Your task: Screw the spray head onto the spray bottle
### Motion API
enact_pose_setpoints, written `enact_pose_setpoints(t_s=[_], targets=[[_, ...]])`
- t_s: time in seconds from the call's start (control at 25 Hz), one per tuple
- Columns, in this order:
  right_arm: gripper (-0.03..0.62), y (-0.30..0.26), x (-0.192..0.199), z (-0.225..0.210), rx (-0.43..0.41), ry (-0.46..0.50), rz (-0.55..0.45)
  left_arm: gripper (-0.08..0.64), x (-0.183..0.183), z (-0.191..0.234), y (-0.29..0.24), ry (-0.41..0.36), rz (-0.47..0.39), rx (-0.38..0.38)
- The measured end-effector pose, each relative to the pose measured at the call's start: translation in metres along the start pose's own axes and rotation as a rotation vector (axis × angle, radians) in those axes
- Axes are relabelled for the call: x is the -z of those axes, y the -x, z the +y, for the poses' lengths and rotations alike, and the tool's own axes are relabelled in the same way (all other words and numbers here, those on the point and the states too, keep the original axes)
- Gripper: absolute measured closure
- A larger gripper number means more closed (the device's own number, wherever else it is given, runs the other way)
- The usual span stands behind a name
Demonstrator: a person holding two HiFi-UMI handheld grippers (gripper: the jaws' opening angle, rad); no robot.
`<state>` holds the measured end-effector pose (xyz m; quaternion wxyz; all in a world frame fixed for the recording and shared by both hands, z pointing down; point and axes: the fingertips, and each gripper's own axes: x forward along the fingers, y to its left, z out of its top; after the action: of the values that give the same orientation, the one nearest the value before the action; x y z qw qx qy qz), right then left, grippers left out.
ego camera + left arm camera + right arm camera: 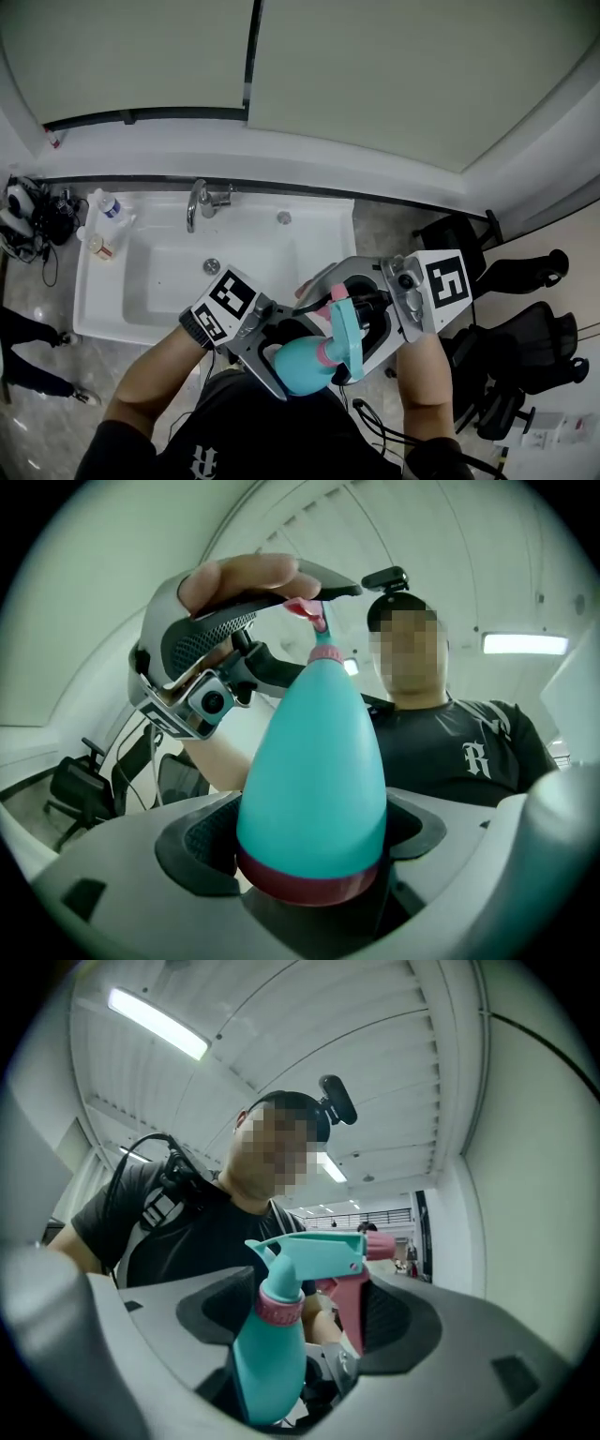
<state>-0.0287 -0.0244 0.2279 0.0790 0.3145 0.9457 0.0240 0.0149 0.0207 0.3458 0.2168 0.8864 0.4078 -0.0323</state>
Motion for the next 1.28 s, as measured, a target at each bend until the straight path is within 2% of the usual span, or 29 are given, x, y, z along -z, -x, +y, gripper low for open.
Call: enact_pose_setpoints(t_s=[0.08, 0.24, 0.32, 0.56, 0.8, 0.88, 1.0, 1.08, 1.16, 1.28], targets=[[0.252, 0.001, 0.004, -0.013, 0.119, -0.019, 0.031, 0.138, 0.000, 0.001, 0.009, -0.023, -0.011, -0.039], [0.277, 0.017, 0.004, -0.038, 0.437, -0.045, 0.137, 0.138, -0.010, 0.012, 0.027, -0.055, -0.075, -0.164], [0.287, 0.023, 0.006, -0.042, 0.525, -0.053, 0.184, 0.138, -0.012, 0.017, 0.032, -0.059, -0.077, -0.208], [0.306, 0.030, 0.012, -0.046, 0.620, -0.068, 0.239, 0.138, -0.008, 0.022, 0.046, -0.066, -0.047, -0.284], [0.316, 0.038, 0.020, -0.053, 0.714, -0.076, 0.282, 0.138, -0.008, 0.029, 0.071, -0.087, -0.034, -0.405], [0.320, 0.033, 0.026, -0.054, 0.683, -0.078, 0.292, 0.139, -0.003, 0.024, 0.076, -0.077, -0.014, -0.387], [0.333, 0.018, 0.036, -0.048, 0.515, -0.049, 0.316, 0.140, 0.008, 0.017, 0.074, -0.047, 0.035, -0.278], [0.333, 0.011, 0.036, -0.045, 0.444, -0.051, 0.316, 0.140, 0.009, 0.019, 0.067, -0.039, 0.053, -0.227], [0.388, 0.008, 0.030, -0.042, 0.433, -0.079, 0.295, 0.141, 0.004, 0.017, 0.062, -0.041, 0.029, -0.209], [0.410, 0.008, 0.027, -0.044, 0.463, -0.101, 0.289, 0.141, 0.000, 0.017, 0.067, -0.062, 0.012, -0.274]])
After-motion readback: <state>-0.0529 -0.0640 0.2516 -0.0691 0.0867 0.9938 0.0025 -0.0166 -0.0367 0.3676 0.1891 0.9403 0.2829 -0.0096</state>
